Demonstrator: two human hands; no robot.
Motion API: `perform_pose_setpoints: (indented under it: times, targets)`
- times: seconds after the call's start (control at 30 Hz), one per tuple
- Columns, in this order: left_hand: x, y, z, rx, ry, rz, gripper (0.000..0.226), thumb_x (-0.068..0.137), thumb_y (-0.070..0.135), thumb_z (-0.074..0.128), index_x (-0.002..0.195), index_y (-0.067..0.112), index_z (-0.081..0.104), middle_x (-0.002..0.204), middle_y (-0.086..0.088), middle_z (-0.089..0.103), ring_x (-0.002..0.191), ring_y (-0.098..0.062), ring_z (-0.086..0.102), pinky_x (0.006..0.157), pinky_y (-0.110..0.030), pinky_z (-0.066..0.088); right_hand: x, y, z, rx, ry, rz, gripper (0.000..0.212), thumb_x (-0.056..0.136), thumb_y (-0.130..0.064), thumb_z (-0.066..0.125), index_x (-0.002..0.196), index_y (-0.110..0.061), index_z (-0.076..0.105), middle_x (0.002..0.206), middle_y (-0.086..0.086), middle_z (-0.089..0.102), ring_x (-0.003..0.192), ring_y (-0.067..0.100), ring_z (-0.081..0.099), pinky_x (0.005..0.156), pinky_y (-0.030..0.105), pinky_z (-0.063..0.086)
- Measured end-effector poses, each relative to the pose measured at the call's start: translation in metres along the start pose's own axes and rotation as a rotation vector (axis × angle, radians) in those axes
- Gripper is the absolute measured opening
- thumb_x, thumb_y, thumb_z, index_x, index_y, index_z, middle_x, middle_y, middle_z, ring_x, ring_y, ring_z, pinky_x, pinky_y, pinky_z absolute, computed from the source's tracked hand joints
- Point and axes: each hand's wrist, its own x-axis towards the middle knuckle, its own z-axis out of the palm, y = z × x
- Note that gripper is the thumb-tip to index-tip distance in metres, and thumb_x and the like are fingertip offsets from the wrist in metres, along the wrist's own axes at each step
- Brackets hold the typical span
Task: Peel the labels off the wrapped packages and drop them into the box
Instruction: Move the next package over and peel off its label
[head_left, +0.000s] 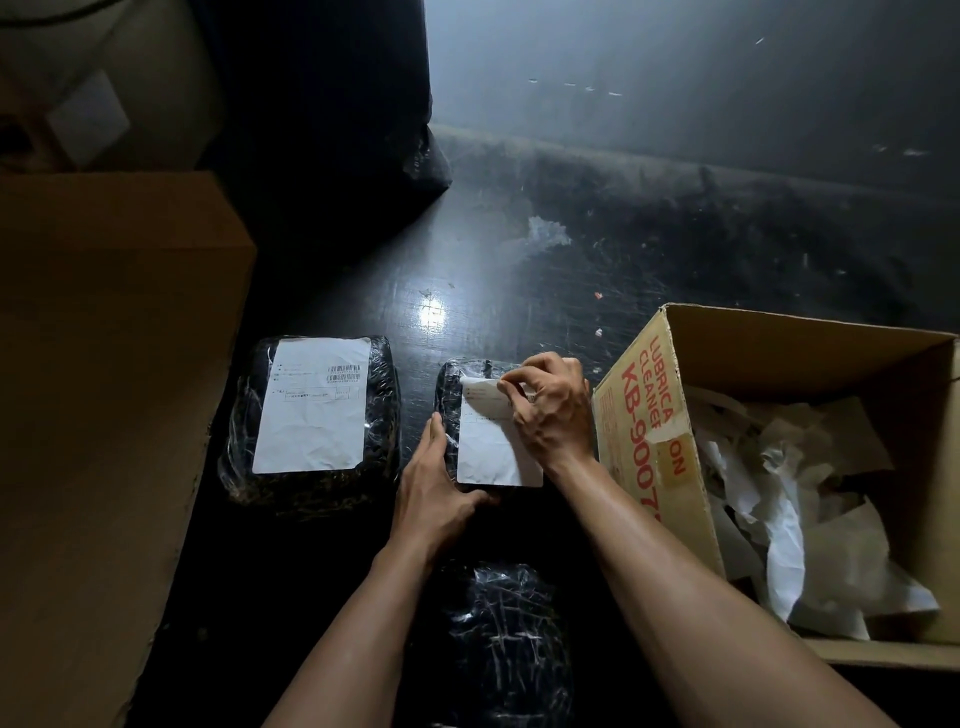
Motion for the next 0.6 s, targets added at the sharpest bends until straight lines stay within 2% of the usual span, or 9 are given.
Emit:
perform_pose_setpoints:
  times: [0.13,0.33,0.43,0.5,0.53,0.6]
  targets:
    - [0.000,0.001,-0.002,0.006,-0.001,0.000,0.130,0.057,0.035,0.092,0.158,0.014,0.012,0.163,0.000,0.019,0.147,-0.014,0.027,0.107,-0.013,0.020,0.002,0.000,-0.003,0.065,-0.042,0.028,0.008,0.088,-0.031,0.071,0.088,-0.026,0.077,0.092,-0.004,0.073,0.091,0.019,0.058,0.082,0.042,0.046]
    - [-0.001,0.002,-0.002,0.003,-0.008,-0.001,0.132,0.057,0.036,0.093,0.158,0.014,0.011,0.164,0.002,0.016,0.148,-0.012,0.024,0.109,-0.013,0.017,0.003,-0.002,-0.010,0.065,-0.054,0.019,0.008,0.088,-0.029,0.071,0.092,-0.025,0.077,0.095,-0.002,0.073,0.095,0.022,0.059,0.082,0.039,0.046]
    - [0.000,0.001,-0.002,0.005,-0.018,0.000,0.132,0.057,0.036,0.093,0.158,0.014,0.010,0.164,0.002,0.015,0.148,-0.013,0.024,0.109,-0.013,0.017,0.010,-0.005,-0.015,0.042,-0.139,0.044,0.029,0.089,-0.035,0.070,0.116,-0.025,0.072,0.102,0.001,0.073,0.102,0.023,0.059,0.088,0.038,0.048]
    - [0.000,0.001,-0.002,-0.006,-0.014,-0.001,0.132,0.057,0.035,0.094,0.158,0.015,0.011,0.164,0.002,0.016,0.148,-0.011,0.024,0.109,-0.012,0.017,0.013,-0.009,-0.018,0.049,-0.190,0.086,0.049,0.089,-0.035,0.069,0.136,-0.031,0.058,0.105,0.006,0.072,0.102,0.024,0.061,0.091,0.039,0.050]
    - [-0.001,0.001,-0.002,-0.013,-0.012,-0.002,0.132,0.057,0.035,0.094,0.158,0.015,0.011,0.164,0.002,0.016,0.148,-0.011,0.023,0.109,-0.012,0.016,0.015,-0.010,-0.017,0.050,-0.202,0.099,0.052,0.088,-0.035,0.069,0.139,-0.031,0.055,0.107,0.007,0.072,0.103,0.025,0.062,0.091,0.039,0.051]
    - [-0.002,0.000,-0.002,-0.025,-0.009,-0.002,0.132,0.056,0.034,0.094,0.158,0.015,0.012,0.164,0.003,0.016,0.147,-0.010,0.023,0.109,-0.011,0.016,0.016,-0.010,-0.016,0.038,-0.216,0.087,0.039,0.089,-0.035,0.069,0.128,-0.028,0.065,0.106,0.004,0.072,0.105,0.025,0.061,0.091,0.036,0.049]
